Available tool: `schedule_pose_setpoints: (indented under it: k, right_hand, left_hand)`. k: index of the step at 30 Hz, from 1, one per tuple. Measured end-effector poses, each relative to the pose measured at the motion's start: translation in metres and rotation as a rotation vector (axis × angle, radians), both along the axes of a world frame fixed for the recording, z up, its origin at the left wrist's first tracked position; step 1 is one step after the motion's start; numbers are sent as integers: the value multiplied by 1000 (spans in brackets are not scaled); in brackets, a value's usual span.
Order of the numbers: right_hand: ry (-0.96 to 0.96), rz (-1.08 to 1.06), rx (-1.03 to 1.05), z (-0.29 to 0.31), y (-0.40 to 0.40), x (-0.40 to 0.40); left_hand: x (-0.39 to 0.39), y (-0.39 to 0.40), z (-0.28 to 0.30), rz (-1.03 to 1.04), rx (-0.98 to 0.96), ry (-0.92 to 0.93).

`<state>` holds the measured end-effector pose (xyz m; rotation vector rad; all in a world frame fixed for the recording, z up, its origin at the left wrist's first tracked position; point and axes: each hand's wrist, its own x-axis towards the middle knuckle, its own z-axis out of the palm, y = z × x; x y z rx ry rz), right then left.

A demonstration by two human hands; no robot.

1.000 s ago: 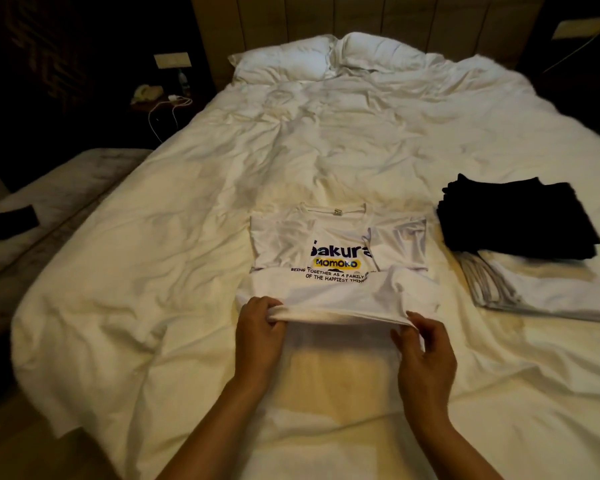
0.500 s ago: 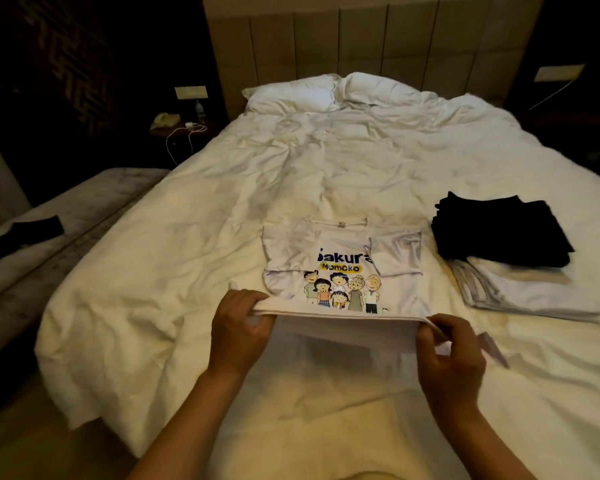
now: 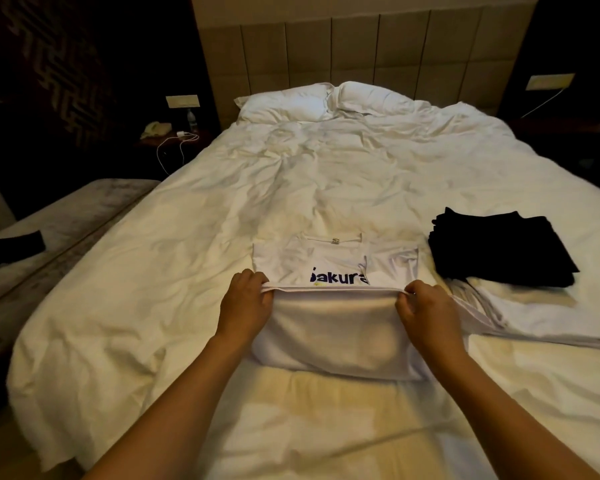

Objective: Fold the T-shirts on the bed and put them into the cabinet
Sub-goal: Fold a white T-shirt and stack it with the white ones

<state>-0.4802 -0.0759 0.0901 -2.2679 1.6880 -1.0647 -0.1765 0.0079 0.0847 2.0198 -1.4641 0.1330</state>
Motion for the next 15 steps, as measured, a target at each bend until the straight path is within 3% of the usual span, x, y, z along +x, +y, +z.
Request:
schedule_pose_setpoints:
  k: [10, 15]
  right_hand:
    - [181, 32, 70, -38, -109, 26]
    - [221, 33, 133, -55, -163, 33]
  left_hand:
    - [28, -101, -28, 8, 80, 150]
    - [42, -153, -37, -32, 132, 94]
